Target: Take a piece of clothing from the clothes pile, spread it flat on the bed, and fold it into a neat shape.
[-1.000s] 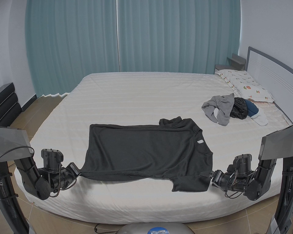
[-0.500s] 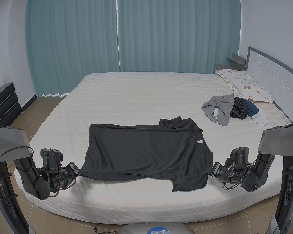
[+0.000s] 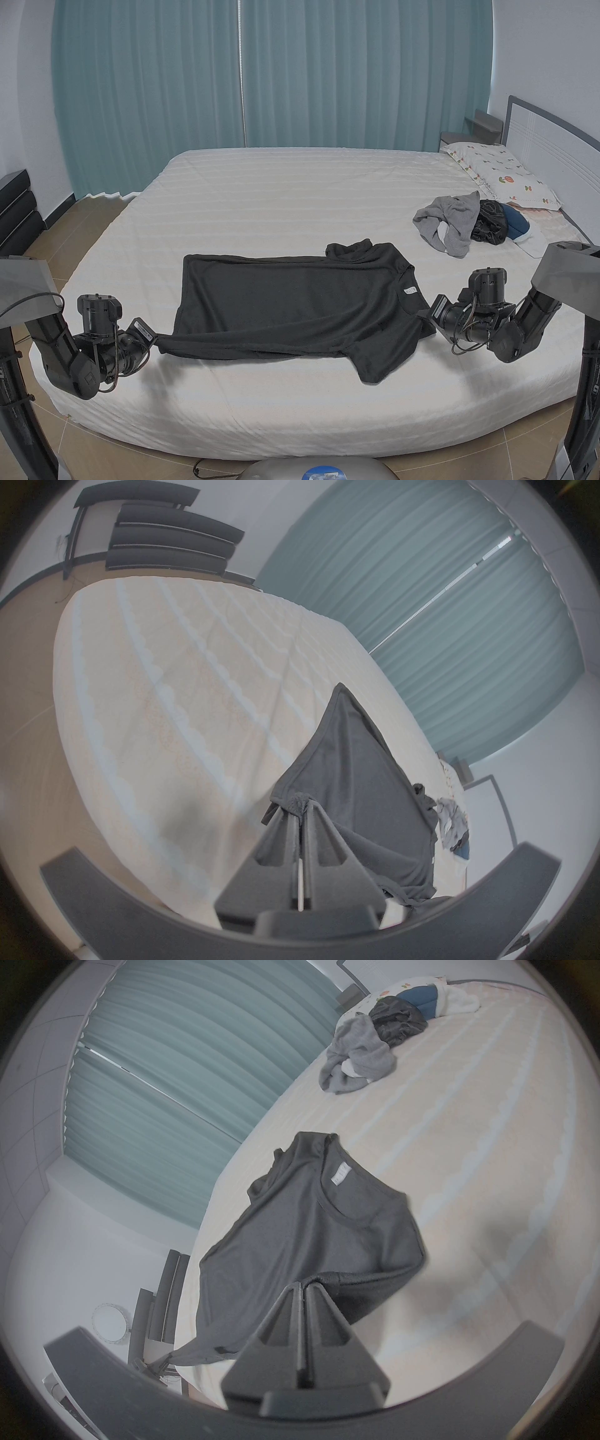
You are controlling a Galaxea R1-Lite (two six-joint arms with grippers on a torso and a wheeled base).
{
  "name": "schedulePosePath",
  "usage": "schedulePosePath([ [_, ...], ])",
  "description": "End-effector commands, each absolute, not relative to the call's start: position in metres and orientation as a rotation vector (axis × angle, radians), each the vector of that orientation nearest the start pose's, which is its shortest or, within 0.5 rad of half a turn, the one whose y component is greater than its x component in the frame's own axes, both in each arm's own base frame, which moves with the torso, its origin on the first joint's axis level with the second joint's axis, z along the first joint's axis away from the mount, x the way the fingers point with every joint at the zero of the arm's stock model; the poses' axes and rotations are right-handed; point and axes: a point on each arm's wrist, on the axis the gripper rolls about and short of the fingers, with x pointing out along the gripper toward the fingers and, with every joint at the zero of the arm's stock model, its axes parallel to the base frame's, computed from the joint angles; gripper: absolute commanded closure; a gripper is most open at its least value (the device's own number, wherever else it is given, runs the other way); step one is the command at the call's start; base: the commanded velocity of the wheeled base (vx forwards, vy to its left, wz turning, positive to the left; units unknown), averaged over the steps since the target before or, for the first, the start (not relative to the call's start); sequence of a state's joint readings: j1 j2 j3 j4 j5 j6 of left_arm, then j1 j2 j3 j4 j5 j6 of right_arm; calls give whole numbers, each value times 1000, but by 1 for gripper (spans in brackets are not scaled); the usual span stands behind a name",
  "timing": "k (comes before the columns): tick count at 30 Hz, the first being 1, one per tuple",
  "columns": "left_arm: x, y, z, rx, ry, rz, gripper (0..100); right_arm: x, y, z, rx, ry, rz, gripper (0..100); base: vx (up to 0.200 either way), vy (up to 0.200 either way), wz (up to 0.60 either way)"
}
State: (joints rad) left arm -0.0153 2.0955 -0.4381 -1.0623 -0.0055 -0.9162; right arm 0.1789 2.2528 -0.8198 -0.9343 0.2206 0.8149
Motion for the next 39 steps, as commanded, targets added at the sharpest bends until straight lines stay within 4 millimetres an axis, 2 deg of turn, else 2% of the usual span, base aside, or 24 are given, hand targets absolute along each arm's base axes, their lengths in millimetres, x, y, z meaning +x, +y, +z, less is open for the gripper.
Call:
schedulePosePath([
  [1,306,-3,26,-953,518,259,100,392,74,36,801,600,176,100,0,0,0],
  [5,310,-3,27,-990,504,263,100,405,78,35,800,616,168,100,0,0,0],
  [12,314,-3,26,-1004,494,263,100,426,83,22,788,589,140,100,0,0,0],
  [15,316,-3,22,-1003,483,259,100,440,88,10,785,572,134,100,0,0,0],
  [20,316,-2,19,-1004,480,259,100,447,99,-5,769,570,125,100,0,0,0],
  [21,316,-2,19,-1004,480,259,100,447,99,-5,767,569,124,0,0,0,0],
  [25,315,-3,18,-1003,485,258,100,445,99,-5,763,575,124,0,0,0,0],
  [30,314,-3,18,-1005,487,259,100,426,87,24,772,572,145,0,0,0,0],
  [31,314,-3,18,-1005,487,259,100,425,86,25,773,576,147,0,0,0,0],
  [34,313,-3,19,-1005,487,259,100,403,83,35,782,629,177,0,0,0,0],
  [37,313,-3,19,-1005,489,259,100,388,83,34,784,674,190,0,0,0,0],
  [39,311,-3,19,-1005,494,260,100,372,85,26,783,741,197,0,0,0,0],
])
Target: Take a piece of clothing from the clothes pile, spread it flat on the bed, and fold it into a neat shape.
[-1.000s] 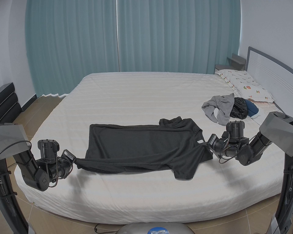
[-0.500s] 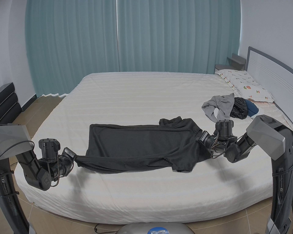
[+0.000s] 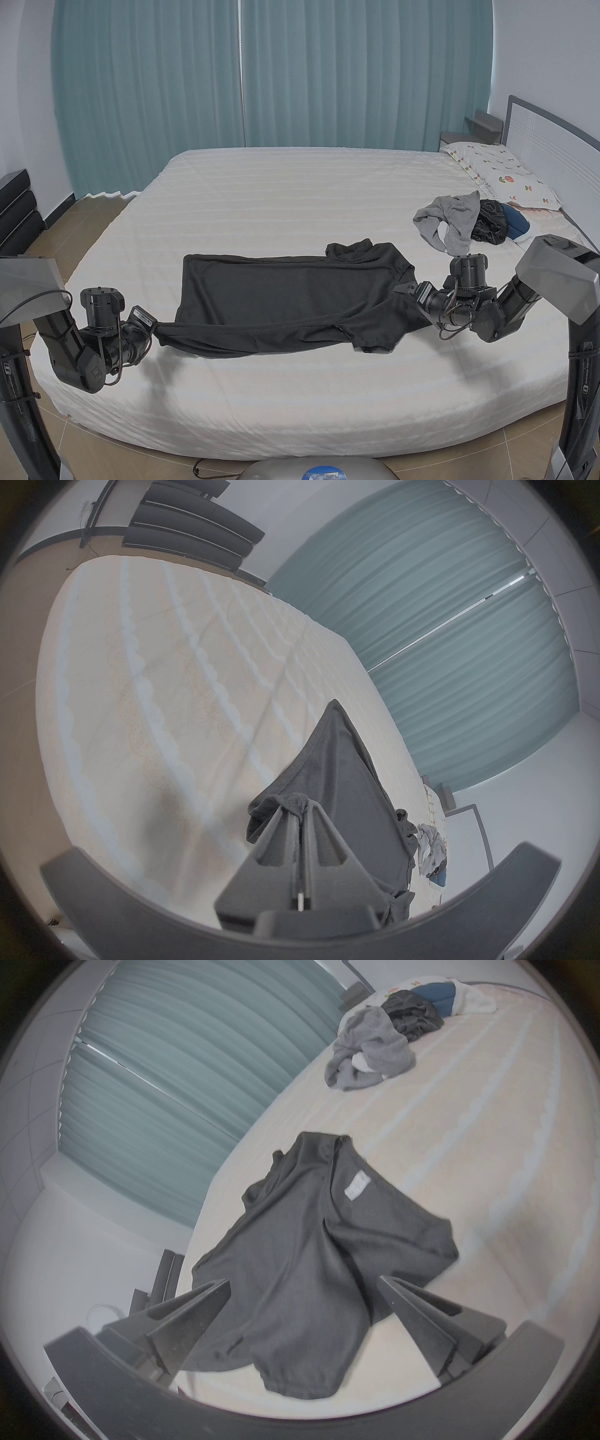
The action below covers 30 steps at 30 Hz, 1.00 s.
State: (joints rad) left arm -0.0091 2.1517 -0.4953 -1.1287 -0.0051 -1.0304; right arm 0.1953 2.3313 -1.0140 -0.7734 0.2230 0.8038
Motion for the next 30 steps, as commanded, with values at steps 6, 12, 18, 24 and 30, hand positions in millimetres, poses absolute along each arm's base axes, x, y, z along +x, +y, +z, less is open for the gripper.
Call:
schedulePosePath([
  [6,309,-3,18,-1005,500,262,100,357,97,9,769,830,202,0,0,0,0],
  [12,308,-3,17,-1005,508,261,100,358,109,-7,753,880,208,0,0,0,0],
  [18,308,-3,16,-1006,510,260,100,371,115,-3,748,908,200,0,0,0,0],
  [24,308,-3,17,-1006,507,259,100,379,133,-2,734,927,219,0,0,0,0],
  [30,308,-3,17,-1006,505,259,100,385,145,-4,718,937,211,0,0,0,0],
])
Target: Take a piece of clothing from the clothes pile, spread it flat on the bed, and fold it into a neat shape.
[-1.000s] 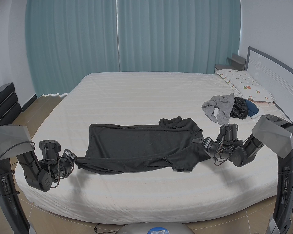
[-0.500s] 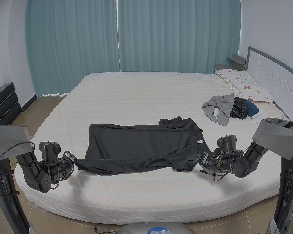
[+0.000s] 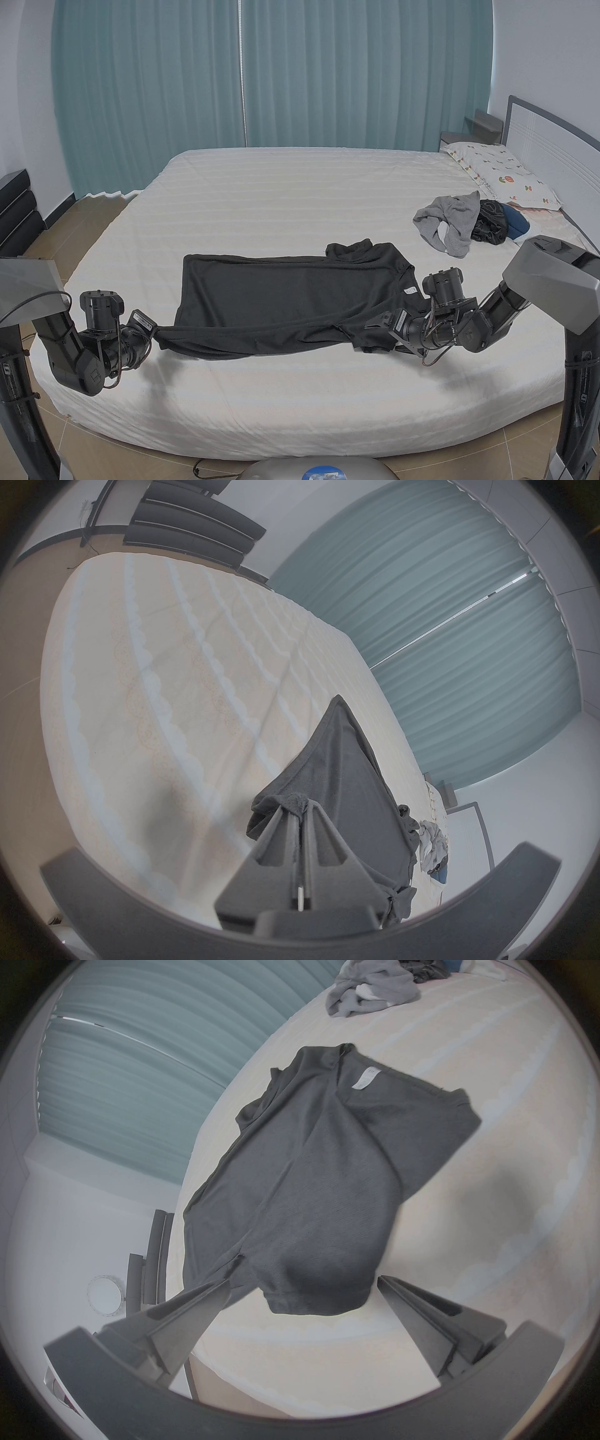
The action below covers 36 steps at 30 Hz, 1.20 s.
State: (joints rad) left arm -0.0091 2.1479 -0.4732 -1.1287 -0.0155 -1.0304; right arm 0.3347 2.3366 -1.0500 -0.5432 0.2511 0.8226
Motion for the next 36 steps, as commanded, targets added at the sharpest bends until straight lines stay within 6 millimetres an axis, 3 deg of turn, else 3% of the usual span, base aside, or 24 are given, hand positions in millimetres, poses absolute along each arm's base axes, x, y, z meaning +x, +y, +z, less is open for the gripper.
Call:
schedulePosePath([
  [1,308,-3,17,-1006,505,259,100,385,145,-4,717,936,206,100,0,0,0],
  [10,308,-3,18,-1007,504,258,100,382,138,0,700,910,143,100,0,0,0],
  [16,302,-3,22,-997,504,253,100,364,124,16,708,911,124,100,0,0,0],
  [20,295,-3,29,-957,506,239,100,347,114,30,716,913,124,100,0,0,0],
  [26,274,-5,23,-783,584,209,100,298,95,49,731,964,137,100,0,0,0],
  [36,247,-4,13,-549,688,179,100,238,81,47,683,1052,130,100,0,0,0],
])
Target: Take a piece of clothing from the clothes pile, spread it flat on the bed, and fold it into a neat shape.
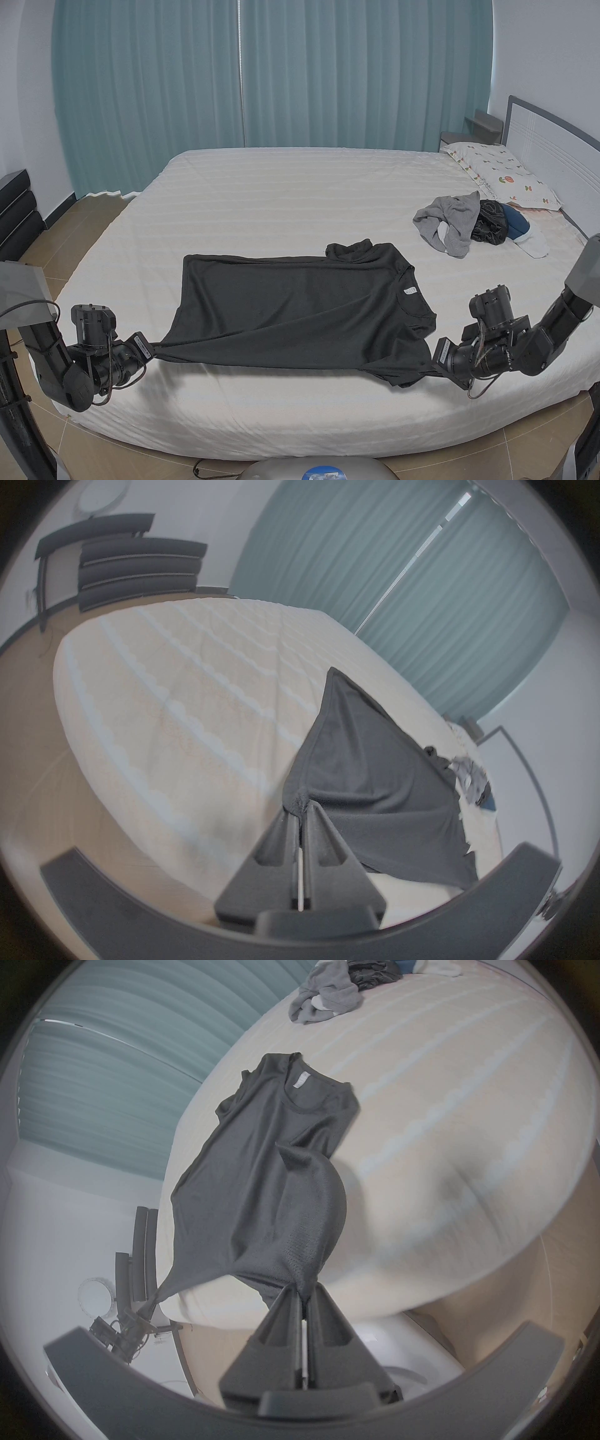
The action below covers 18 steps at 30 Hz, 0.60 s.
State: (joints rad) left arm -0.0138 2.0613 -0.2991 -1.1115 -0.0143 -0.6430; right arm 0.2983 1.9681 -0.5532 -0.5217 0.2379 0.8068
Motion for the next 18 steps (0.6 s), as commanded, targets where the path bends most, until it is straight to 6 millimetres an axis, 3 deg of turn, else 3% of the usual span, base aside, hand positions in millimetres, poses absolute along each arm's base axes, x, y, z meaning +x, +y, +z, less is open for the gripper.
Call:
schedulePosePath([
  [1,244,-4,12,-527,700,174,100,233,80,46,667,1064,133,100,0,0,0],
  [9,224,-4,4,-394,786,144,100,200,79,30,564,1168,156,100,0,0,0],
  [18,210,-8,-4,-322,863,114,100,188,76,22,499,1216,171,100,0,0,0],
])
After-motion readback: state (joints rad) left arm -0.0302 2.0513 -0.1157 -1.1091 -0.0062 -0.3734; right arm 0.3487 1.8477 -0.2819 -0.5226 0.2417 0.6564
